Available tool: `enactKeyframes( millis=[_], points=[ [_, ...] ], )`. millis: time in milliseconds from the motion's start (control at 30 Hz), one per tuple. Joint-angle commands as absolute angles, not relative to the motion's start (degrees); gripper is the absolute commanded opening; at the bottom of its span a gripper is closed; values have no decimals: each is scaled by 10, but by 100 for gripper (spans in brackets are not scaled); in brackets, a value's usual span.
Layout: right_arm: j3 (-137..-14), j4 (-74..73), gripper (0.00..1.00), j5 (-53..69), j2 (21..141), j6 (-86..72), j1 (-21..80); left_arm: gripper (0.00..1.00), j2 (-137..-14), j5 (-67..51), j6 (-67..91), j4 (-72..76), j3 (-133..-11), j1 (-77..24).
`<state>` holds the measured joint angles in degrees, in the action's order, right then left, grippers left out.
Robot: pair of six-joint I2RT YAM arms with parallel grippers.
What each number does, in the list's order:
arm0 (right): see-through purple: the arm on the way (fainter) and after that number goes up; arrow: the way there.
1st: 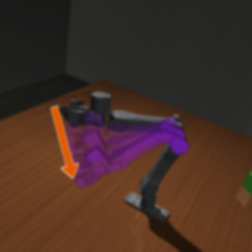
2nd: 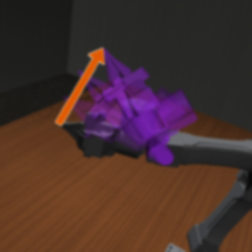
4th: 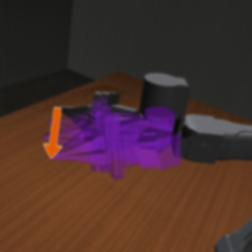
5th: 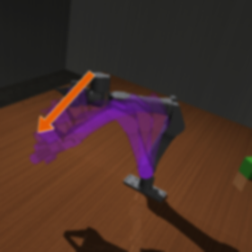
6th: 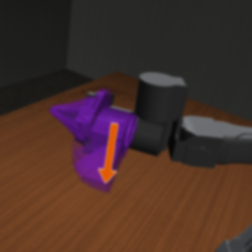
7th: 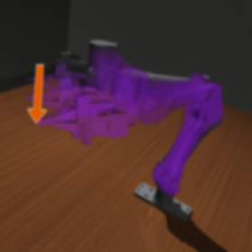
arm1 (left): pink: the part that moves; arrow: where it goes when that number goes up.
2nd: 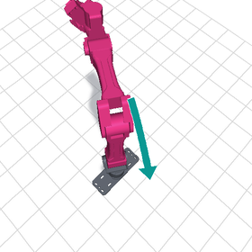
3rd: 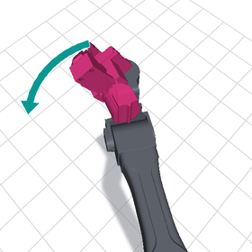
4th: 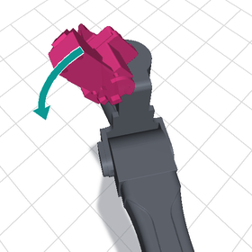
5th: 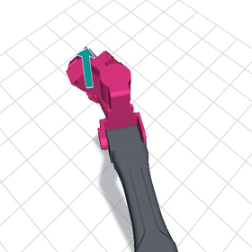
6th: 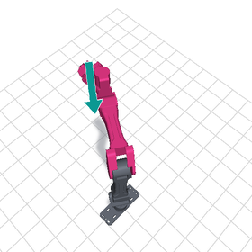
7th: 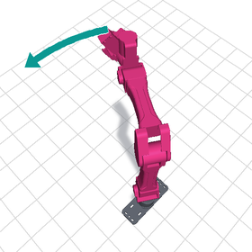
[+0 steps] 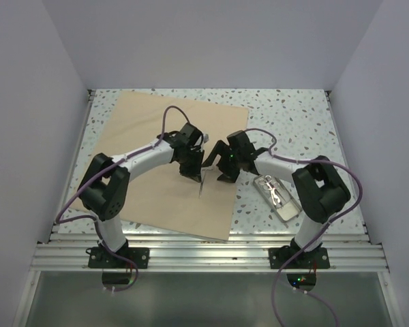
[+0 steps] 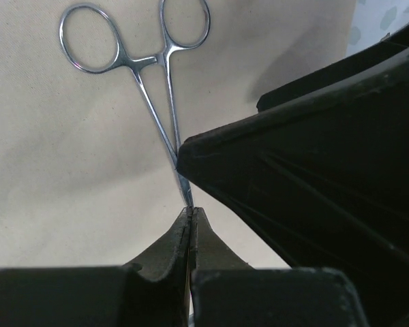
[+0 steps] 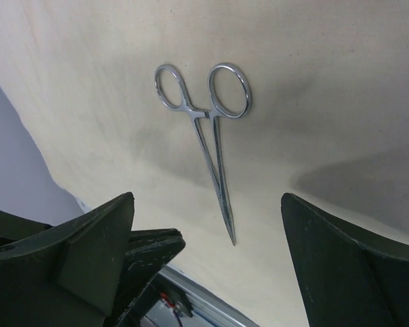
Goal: Prepare the surgical pack
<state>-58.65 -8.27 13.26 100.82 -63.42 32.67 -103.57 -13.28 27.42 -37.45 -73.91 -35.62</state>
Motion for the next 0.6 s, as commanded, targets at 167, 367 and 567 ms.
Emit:
enactKeyframes(
  millis=[167,367,567],
  points=[
    [-610,-111,91,105,1008,-612,337,10,-1039,-147,266,-362,-733,-352],
    [-600,-195,93,48,933,-562,318,40,-1059,-109,271,-364,-735,-361],
    [-577,-302,95,-13,838,-498,244,96,-1079,-88,280,-367,-750,-381]
  ],
)
